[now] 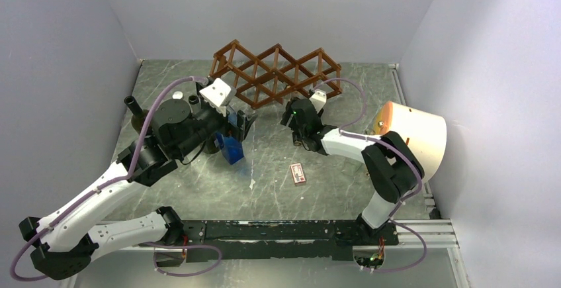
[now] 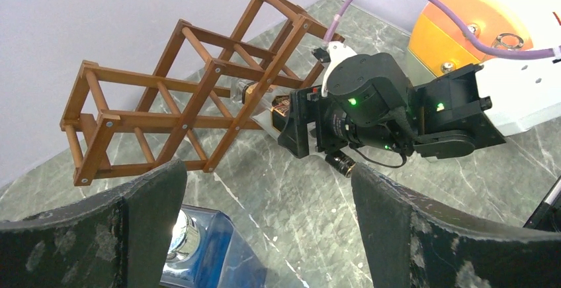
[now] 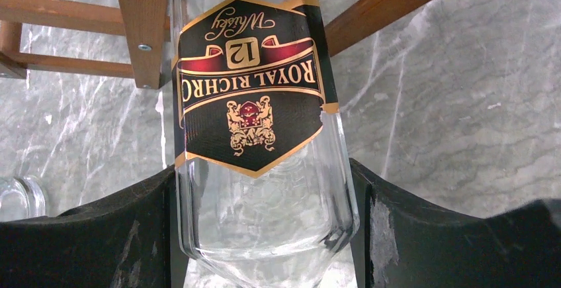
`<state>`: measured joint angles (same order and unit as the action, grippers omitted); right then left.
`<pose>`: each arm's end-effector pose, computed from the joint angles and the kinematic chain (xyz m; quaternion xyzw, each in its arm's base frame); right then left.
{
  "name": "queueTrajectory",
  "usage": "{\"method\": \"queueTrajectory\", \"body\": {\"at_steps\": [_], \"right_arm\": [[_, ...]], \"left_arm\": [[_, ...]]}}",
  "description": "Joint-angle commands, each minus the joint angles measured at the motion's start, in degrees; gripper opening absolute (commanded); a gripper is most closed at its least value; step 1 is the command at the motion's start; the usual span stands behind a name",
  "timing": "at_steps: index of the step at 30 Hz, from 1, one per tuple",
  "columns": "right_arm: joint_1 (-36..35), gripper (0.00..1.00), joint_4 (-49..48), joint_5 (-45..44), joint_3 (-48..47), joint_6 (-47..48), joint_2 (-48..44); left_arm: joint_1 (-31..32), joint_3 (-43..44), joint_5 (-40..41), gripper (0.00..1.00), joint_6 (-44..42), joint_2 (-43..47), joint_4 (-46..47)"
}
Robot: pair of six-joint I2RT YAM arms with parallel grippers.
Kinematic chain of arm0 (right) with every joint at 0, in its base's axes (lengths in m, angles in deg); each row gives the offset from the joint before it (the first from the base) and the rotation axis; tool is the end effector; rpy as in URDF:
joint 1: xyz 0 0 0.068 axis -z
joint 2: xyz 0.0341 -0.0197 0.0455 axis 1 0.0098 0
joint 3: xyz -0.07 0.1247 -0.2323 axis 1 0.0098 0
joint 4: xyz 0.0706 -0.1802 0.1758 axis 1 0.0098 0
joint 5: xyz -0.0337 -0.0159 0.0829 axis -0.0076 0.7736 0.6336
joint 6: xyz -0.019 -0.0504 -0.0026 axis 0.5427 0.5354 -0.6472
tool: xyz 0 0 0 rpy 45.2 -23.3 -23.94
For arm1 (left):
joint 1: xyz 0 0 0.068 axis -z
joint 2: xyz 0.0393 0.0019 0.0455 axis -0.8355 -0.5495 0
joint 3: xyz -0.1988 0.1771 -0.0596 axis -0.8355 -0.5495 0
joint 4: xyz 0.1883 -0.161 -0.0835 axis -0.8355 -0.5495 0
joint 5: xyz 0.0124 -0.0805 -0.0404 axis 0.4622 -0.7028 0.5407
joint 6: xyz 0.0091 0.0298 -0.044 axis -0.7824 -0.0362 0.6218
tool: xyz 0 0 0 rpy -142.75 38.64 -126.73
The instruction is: Put the wine bottle on the wine rack
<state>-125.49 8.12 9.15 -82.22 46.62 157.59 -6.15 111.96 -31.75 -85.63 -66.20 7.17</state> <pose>0.2936 0.1959 0.1877 0.1357 0.8538 0.1477 0.4804 0.1299 -0.1472 0.4287 0.2677 0.6823 -0.2155 0.6453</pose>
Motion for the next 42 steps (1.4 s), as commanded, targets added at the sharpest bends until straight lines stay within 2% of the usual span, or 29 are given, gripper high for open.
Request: {"method": "queueTrajectory", "body": {"at_steps": [1,5,15,27,32,37,42], "right_arm": [[0.2,0.00,-14.4,-3.9,-4.0,0.2,0.3],[0.7,0.00,-16.5,-5.1,-5.0,1.5,2.0],[2.4,0.00,-12.9,-6.9,-10.2,-0.8,5.7],[4.4,0.20,-11.2,-3.4,-12.4,-2.5,7.9],[5.4,0.37,-10.5,-1.5,-14.0,0.2,9.4],[5.5,0.63,-10.1,-0.5,-15.5,1.8,11.0],[5.6,0.80,-9.0,-0.5,-15.3,2.0,10.5]], "left_arm": [[0.3,-0.2,-1.7,0.98,0.4,0.5,1.4],[0.3,-0.4,-1.9,0.98,0.5,0.7,1.6],[0.3,-0.2,-2.0,0.98,0.5,0.5,1.6],[0.3,-0.2,-2.1,0.98,0.7,0.5,1.5],[0.3,-0.5,-2.3,0.97,0.9,0.6,1.8],[0.3,-0.4,-2.5,0.97,0.9,0.5,1.7],[0.3,-0.2,-2.5,0.97,0.9,0.5,1.6]]}}
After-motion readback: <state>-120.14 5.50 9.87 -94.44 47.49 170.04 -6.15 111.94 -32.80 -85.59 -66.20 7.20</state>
